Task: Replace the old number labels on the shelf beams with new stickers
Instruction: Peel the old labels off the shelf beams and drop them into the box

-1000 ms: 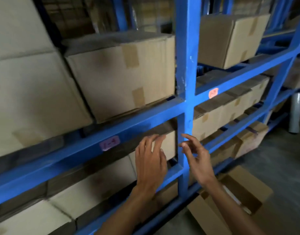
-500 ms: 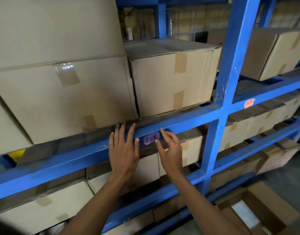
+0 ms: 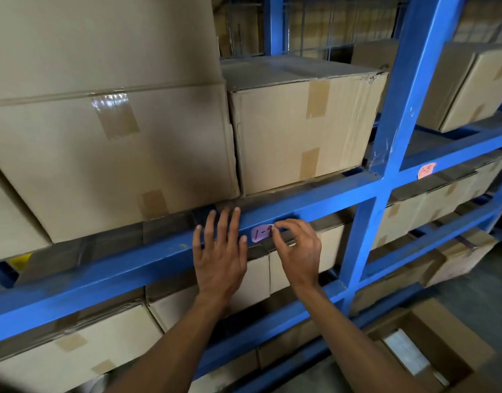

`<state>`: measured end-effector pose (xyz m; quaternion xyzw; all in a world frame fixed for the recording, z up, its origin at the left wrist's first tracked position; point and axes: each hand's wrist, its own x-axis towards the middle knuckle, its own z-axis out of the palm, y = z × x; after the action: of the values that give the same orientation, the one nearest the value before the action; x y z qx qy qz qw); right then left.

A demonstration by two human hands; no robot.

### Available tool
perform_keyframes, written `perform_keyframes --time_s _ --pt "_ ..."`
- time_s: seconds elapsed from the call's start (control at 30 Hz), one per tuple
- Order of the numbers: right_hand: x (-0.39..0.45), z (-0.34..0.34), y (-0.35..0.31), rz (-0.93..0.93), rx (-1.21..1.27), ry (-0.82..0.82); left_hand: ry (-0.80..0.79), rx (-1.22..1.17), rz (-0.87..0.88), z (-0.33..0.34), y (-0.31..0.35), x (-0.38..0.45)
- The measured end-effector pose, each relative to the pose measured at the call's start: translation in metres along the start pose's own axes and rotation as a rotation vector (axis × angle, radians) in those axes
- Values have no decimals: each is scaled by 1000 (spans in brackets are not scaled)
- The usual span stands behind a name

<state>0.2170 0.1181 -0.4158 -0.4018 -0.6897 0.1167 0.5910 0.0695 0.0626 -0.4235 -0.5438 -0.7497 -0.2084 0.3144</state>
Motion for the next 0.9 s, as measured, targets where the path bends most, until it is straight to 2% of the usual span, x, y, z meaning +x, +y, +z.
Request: perform_keyframes --time_s 0.17,0.27,0.47,0.6,0.67,0.77,0.9 --pt "0 -8 8 -72 40 -71 23 -6 12 1 -1 -1" --pt "-1 -16 16 -52 76 -127 30 -16 20 3 -1 -1" --pt "-3 -41 36 126 109 -143 19 -72 -46 2 3 -1" --pt "-11 -69 72 339 107 -202 42 -212 -48 11 31 -14" --pt "-16 -87 97 420 89 -195 -32 -302 77 24 60 -29" --pt "-27 -114 138 521 33 -177 -267 -397 249 52 105 -51" --pt "-38 -159 206 610 -113 -157 -584 -546 288 96 164 -70"
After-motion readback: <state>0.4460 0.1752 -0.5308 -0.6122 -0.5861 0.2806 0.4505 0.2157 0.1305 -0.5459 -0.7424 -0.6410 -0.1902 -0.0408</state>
